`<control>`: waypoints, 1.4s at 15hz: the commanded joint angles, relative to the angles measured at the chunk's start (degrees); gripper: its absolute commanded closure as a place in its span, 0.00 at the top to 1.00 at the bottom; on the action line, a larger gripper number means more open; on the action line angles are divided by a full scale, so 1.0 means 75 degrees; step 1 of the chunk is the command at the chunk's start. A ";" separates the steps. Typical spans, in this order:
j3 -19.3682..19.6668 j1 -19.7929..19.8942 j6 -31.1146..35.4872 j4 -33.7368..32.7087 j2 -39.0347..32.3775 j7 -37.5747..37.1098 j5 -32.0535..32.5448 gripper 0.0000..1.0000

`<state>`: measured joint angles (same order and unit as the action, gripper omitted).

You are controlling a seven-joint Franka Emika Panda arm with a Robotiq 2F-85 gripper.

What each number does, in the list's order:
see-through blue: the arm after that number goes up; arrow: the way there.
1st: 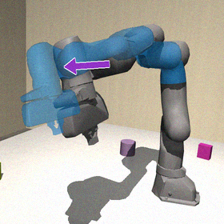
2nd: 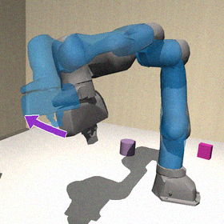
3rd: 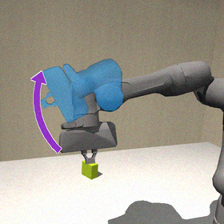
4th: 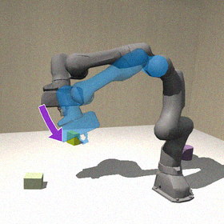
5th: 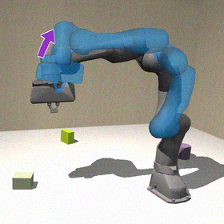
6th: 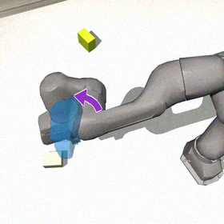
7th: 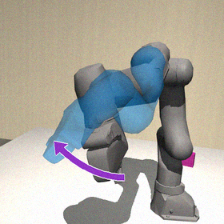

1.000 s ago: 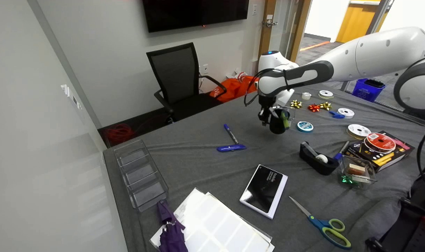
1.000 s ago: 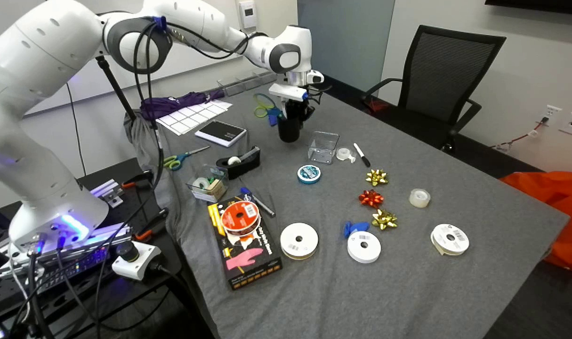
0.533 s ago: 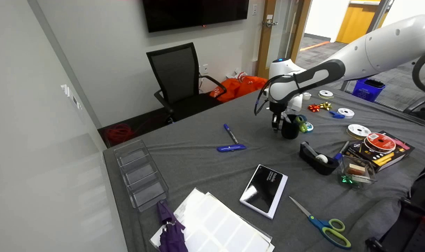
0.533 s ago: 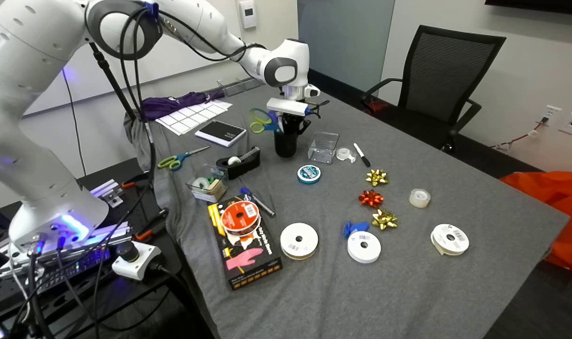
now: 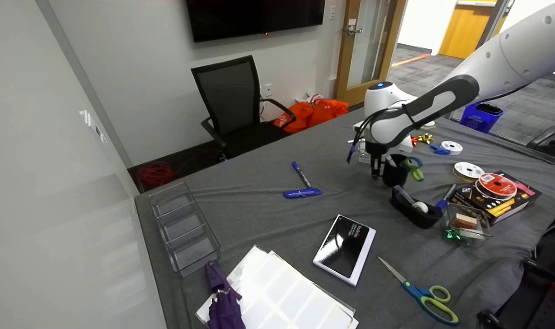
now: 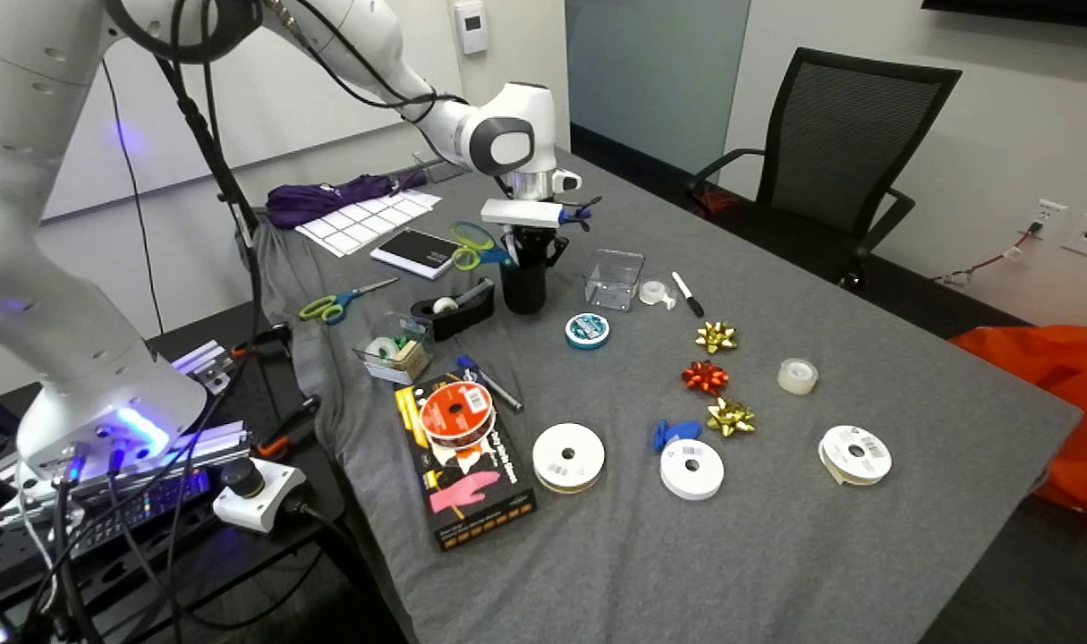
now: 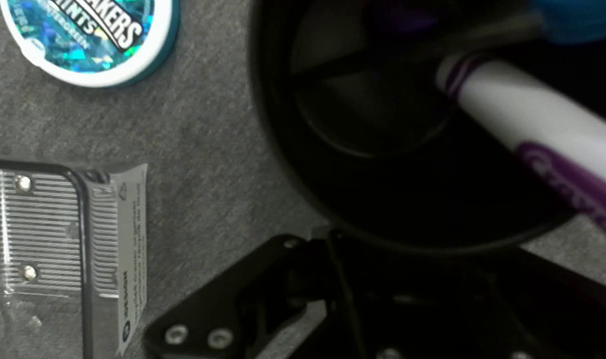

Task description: Move the black cup to the right

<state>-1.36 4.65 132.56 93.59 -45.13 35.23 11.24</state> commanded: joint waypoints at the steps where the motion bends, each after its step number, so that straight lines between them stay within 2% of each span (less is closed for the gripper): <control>1: 0.0059 0.0145 0.0674 0.1354 0.1008 0.0268 0.0546 0.05; 5: 0.0014 0.0423 0.0885 0.1744 0.1292 0.0668 0.0664 0.05; 13: -0.0109 0.1142 0.0904 0.1908 0.1383 0.2589 0.0337 0.05; 21: 0.0109 0.1213 0.1574 0.2295 0.1191 0.3360 0.0496 0.05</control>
<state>-1.02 13.44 141.52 107.97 -37.80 58.17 14.42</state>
